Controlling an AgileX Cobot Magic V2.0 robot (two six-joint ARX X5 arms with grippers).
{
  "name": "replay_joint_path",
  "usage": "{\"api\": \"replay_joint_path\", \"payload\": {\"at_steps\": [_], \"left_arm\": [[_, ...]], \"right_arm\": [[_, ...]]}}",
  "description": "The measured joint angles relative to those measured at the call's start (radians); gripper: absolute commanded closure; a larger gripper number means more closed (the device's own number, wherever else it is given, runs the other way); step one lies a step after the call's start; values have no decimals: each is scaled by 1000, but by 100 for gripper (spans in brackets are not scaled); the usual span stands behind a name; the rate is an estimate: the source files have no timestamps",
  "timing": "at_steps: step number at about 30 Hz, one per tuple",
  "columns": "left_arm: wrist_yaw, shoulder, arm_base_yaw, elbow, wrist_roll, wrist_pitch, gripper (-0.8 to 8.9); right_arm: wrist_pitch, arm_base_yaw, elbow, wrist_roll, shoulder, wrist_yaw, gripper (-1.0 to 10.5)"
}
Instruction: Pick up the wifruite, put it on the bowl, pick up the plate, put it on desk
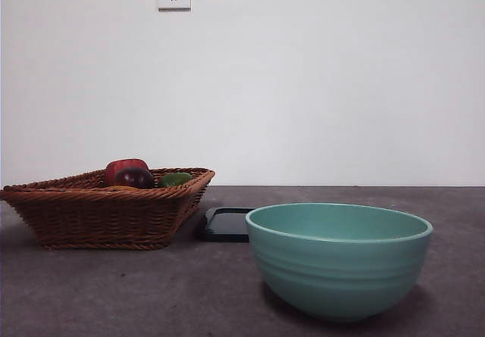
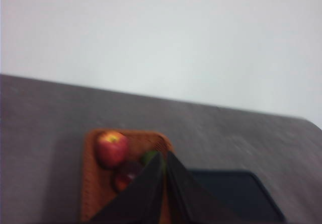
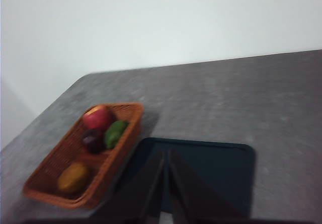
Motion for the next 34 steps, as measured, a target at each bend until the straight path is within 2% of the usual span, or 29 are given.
{"api": "replay_joint_path", "payload": {"at_steps": [5, 9, 14, 23, 31, 34], "left_arm": [[128, 98, -1, 92, 48, -83, 804], [174, 141, -12, 144, 72, -103, 804], [283, 167, -40, 184, 82, -111, 804], [304, 167, -92, 184, 89, -149, 804], [306, 157, -114, 184, 89, -186, 798], [306, 151, -114, 184, 82, -206, 695]], "right_arm": [[-59, 106, 95, -55, 68, -1, 940], [-104, 178, 148, -84, 91, -2, 940], [-179, 207, 185, -103, 89, -2, 940], [-435, 207, 259, -167, 43, 0, 939], [-463, 207, 266, -185, 13, 5, 939], [-463, 207, 266, -185, 12, 5, 938]]}}
